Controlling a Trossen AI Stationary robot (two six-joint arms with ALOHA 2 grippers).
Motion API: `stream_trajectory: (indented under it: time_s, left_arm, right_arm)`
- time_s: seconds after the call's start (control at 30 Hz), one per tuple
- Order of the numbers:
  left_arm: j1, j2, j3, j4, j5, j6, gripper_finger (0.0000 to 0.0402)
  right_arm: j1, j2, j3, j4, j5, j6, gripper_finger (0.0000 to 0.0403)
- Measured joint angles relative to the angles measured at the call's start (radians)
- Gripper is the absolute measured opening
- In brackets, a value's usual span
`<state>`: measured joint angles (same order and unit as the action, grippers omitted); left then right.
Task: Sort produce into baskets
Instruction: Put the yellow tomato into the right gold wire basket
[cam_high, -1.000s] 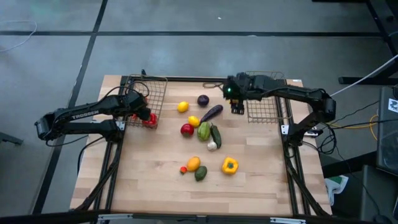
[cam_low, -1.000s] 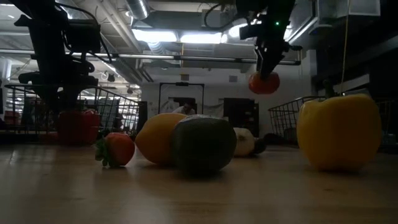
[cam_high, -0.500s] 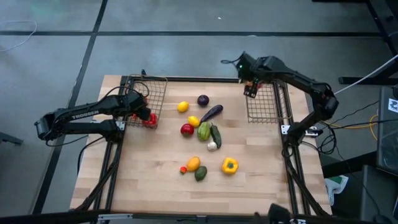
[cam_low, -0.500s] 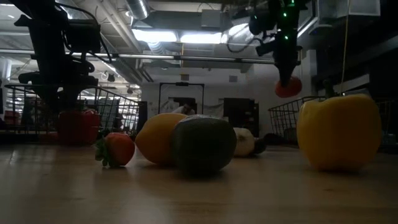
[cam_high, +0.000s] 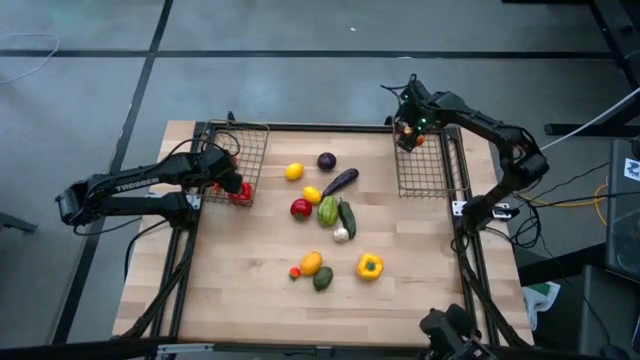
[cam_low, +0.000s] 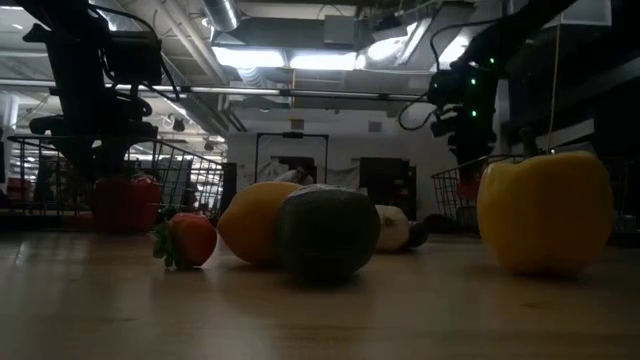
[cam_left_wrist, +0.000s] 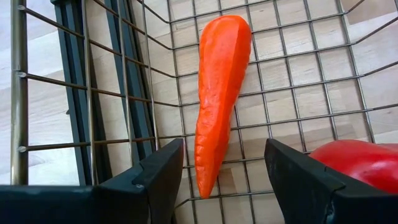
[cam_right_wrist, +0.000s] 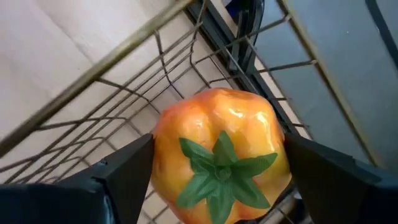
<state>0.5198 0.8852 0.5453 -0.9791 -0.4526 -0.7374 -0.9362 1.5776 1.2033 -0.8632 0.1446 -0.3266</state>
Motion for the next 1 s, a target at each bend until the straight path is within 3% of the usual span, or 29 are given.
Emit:
stream_trajectory:
  time_s: [0.37,1.0]
  left_arm:
    - [0.0,0.0,0.0,0.0,0.0,0.0,0.0221]
    - [0.0,0.0,0.0,0.0,0.0,0.011,0.0221]
  right_arm:
    - [-0.013,0.0,-0.144,0.158,-0.008,0.005,0.0337]
    - [-0.013,0.0,-0.152,0.196,-0.007,0.006,0.0337]
